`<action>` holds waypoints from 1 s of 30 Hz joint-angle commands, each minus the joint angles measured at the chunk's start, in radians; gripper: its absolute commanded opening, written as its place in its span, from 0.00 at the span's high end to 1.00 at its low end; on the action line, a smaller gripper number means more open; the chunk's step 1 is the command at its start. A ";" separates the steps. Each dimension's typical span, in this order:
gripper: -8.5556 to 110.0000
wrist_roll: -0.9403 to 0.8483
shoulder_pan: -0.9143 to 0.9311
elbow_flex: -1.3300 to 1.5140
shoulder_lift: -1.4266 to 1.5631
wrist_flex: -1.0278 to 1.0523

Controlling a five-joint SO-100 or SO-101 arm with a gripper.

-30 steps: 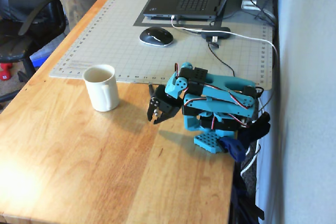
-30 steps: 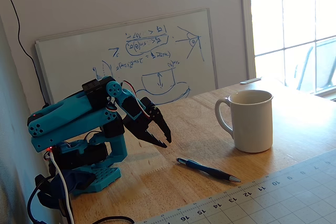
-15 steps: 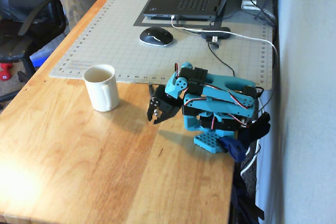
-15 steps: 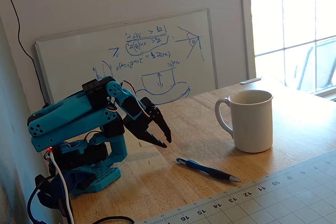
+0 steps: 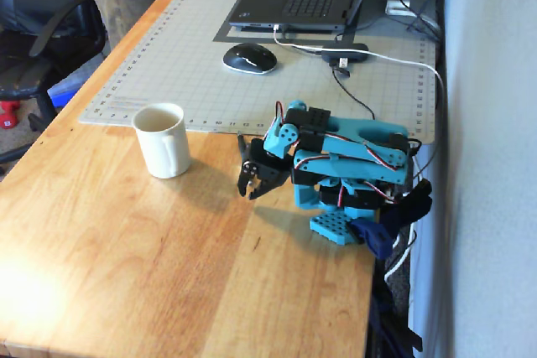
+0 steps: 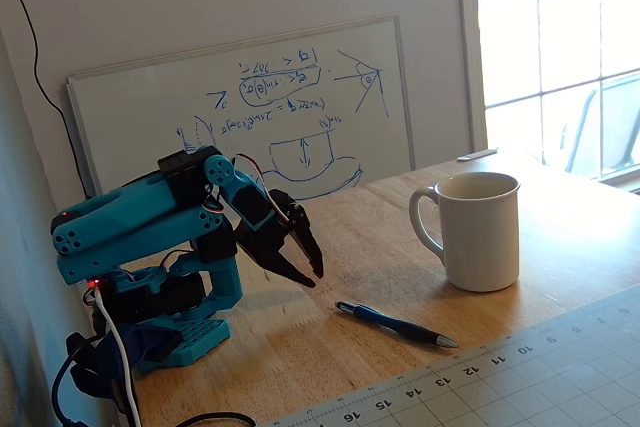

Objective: Grasp a pen and put it in a mug.

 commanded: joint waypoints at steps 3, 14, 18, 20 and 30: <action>0.89 -0.207 0.008 -0.169 -0.170 -0.029; 0.77 -0.267 0.008 -0.514 -0.638 -0.017; 0.72 -0.268 0.009 -0.606 -0.841 -0.015; 0.72 -0.270 0.009 -0.653 -0.925 -0.015; 0.72 -0.425 0.051 -0.778 -1.095 -0.002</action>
